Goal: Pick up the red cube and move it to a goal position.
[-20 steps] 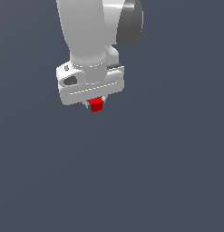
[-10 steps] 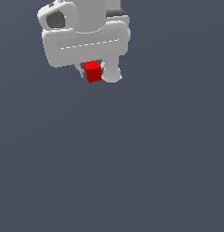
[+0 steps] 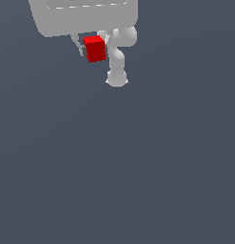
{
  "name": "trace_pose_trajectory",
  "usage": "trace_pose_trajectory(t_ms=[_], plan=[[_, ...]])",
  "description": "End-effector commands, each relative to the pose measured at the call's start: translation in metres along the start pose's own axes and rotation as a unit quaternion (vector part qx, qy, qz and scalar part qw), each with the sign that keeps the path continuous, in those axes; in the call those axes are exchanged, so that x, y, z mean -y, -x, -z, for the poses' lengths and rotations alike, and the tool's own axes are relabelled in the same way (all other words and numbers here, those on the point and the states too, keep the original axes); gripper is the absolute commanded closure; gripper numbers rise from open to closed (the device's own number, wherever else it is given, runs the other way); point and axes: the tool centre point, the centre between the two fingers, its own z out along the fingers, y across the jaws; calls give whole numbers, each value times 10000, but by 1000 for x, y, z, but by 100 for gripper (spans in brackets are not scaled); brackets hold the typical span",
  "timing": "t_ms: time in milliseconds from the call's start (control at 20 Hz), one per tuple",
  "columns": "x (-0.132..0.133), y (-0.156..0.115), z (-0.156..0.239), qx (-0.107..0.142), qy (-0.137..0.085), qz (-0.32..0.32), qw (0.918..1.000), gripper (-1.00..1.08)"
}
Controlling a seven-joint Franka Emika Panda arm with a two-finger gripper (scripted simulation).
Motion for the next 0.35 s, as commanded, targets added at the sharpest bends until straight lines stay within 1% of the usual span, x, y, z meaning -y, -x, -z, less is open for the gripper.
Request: trace_pose_trajectory(t_ms=[0, 300], plan=[[0, 0, 8, 3, -1, 0, 10000, 108], [0, 0, 15, 3, -1, 0, 10000, 108]])
